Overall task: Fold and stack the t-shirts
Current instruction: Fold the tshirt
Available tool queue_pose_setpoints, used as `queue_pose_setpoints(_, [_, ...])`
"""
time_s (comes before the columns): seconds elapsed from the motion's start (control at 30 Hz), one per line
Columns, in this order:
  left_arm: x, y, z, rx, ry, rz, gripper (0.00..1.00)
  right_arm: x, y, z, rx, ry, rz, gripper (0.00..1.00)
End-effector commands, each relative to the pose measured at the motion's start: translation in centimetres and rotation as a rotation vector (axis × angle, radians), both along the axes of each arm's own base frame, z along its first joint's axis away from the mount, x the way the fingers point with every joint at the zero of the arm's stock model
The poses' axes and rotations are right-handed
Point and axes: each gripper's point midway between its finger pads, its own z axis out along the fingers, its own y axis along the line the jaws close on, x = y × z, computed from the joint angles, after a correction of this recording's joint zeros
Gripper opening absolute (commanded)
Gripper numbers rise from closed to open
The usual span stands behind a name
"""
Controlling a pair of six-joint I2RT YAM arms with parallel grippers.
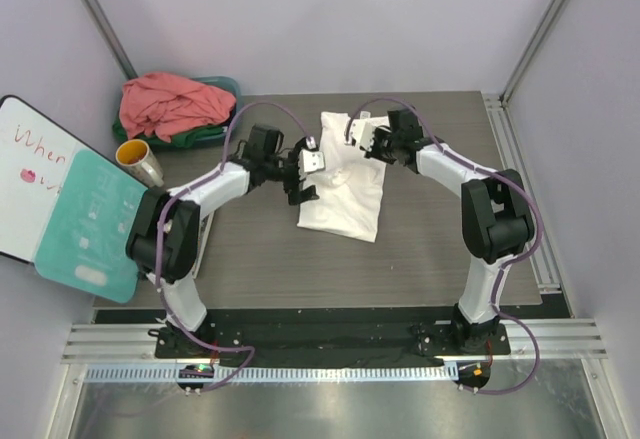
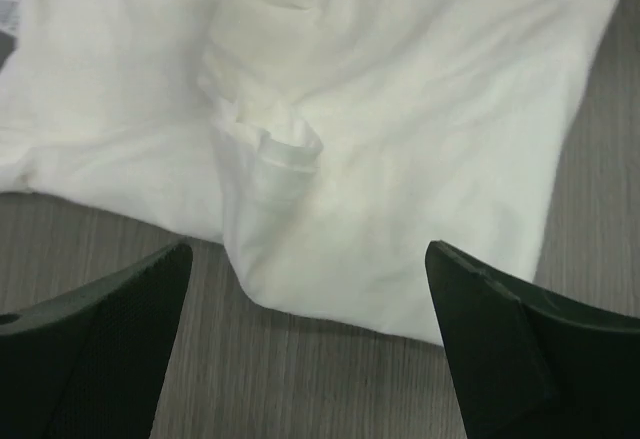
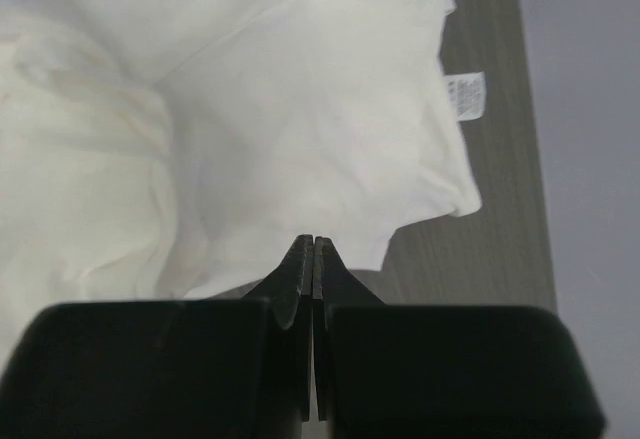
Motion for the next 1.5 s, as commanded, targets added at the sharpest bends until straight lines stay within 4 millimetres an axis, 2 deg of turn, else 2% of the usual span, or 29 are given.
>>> queue_pose_setpoints(0.0, [-1.9, -1.8, 0.8, -0.052, 0.12, -0.281, 0.98, -3.8, 0.0, -0.3, 0.005, 0.087, 0.054, 0.01])
queue_pose_setpoints(0.1, [0.4, -2.2, -0.2, -0.035, 0.008, -0.27, 0.99, -4.3, -0.4, -0.2, 0.009, 0.093, 0.04, 0.01])
queue_pose_setpoints(0.13, [0.6, -2.0, -1.5, -0.011, -0.01, -0.251, 0.99, -4.5, -0.5, -0.2, 0.012, 0.097, 0.035, 0.01])
queue_pose_setpoints(0.17, [1.8, -2.2, -1.8, -0.005, -0.066, -0.235, 1.0, -4.5, -0.6, 0.1, 0.015, 0.091, 0.03, 0.01])
queue_pose_setpoints(0.27, [3.3, -1.8, -3.4, 0.041, -0.09, -0.19, 1.0, -4.7, -1.0, 0.6, 0.024, 0.087, 0.019, 0.01])
queue_pose_setpoints(0.43, [5.5, -1.4, -4.1, 0.052, -0.104, -0.075, 1.0, -5.2, -1.6, 0.6, 0.017, 0.088, 0.003, 0.01])
queue_pose_setpoints(0.5, [7.1, -1.8, -2.9, 0.006, -0.157, -0.02, 1.0, -5.4, -1.8, 0.4, 0.012, 0.09, 0.005, 0.01])
queue_pose_setpoints(0.73, [9.8, -2.5, -0.3, -0.093, -0.201, 0.091, 1.0, -5.7, -1.9, 0.2, 0.005, 0.094, 0.013, 0.01])
queue_pose_setpoints(0.87, [10.7, -2.5, -0.5, -0.109, -0.203, 0.149, 1.0, -5.6, -1.8, 0.1, 0.009, 0.097, 0.017, 0.01])
queue_pose_setpoints(0.97, [12.3, -1.8, -1.2, -0.089, -0.244, 0.263, 1.0, -5.5, -1.8, 0.0, 0.007, 0.097, 0.017, 0.01])
queue_pose_setpoints(1.0, [13.2, -0.9, -1.6, -0.06, -0.266, 0.339, 1.0, -5.5, -1.9, -0.1, 0.006, 0.1, 0.015, 0.01])
queue_pose_setpoints(1.1, [14.9, 0.4, -1.6, -0.034, -0.336, 0.449, 1.0, -5.7, -1.9, -0.2, 0.01, 0.106, 0.013, 0.01])
queue_pose_setpoints(1.27, [15.9, 1.3, -0.7, -0.037, -0.371, 0.519, 1.0, -5.9, -2.1, -0.6, 0.008, 0.117, 0.01, 0.01])
queue_pose_setpoints(1.47, [15.6, 1.4, 0.2, -0.055, -0.372, 0.531, 1.0, -5.9, -1.9, -0.7, 0.013, 0.124, 0.011, 0.01])
